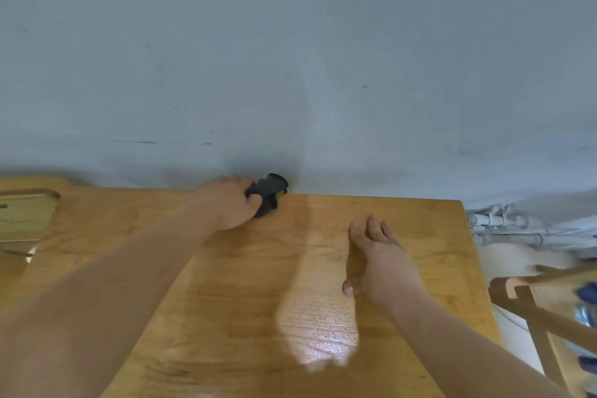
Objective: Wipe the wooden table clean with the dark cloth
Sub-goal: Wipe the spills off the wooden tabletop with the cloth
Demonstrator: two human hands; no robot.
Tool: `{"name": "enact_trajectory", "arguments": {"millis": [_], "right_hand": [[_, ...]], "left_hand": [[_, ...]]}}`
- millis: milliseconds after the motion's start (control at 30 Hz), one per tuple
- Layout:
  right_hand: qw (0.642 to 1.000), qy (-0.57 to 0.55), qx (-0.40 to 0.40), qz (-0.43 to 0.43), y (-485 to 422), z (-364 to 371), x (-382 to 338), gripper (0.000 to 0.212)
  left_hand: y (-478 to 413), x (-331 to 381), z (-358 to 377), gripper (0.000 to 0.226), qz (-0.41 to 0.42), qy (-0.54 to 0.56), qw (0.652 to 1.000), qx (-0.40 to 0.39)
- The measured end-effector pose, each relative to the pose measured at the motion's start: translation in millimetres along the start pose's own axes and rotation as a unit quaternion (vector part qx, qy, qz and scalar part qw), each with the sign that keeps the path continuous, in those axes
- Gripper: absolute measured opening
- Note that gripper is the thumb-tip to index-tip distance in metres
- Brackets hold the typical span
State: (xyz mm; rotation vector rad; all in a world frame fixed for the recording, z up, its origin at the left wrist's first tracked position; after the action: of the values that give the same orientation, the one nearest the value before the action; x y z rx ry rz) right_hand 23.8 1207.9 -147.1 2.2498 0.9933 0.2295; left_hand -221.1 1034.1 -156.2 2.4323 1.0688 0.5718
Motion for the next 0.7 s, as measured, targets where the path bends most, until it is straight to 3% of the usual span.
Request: {"name": "enact_trajectory", "arguments": {"millis": [100,233,400,567,633,700], "right_hand": [[1.000,-0.005,-0.004,0.014,-3,0,-2,0.124],[1.000,-0.003,-0.013,0.022,-4,-1,-2,0.124],[0.999,0.003,-0.036,0.021,-1,-4,-4,0.122],[0.999,-0.030,0.004,-0.033,4,0,3,0.120],[0.995,-0.070,0.014,-0.069,14,2,12,0.107],[0.981,-0.142,0.073,-0.110,26,0,42,0.068]], "left_hand": [[-2,-30,-4,0.035,-0.034,-0.009,0.999,0.001],[-6,-7,2,0.048,-0.027,-0.038,0.999,0.010],[-19,70,18,0.057,0.041,-0.025,0.999,0.017],[-40,161,33,0.065,0.056,-0.049,0.997,0.001],[-44,188,40,0.063,0.050,-0.046,0.998,-0.001],[-47,215,48,0.062,0.053,-0.038,0.998,0.005]]}}
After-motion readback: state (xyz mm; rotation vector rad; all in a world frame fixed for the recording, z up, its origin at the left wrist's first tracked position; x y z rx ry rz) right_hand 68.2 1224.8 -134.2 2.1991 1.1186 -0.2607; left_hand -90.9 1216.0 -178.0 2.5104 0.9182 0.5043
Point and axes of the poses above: each hand's wrist, its own y-axis away from the middle knuckle, its own z-axis out of the palm, x = y × z, the point moved 3 cm from there along -y, towards the middle knuckle, and after that the axes turned 3 degrees about z, right-handed, at the moved point
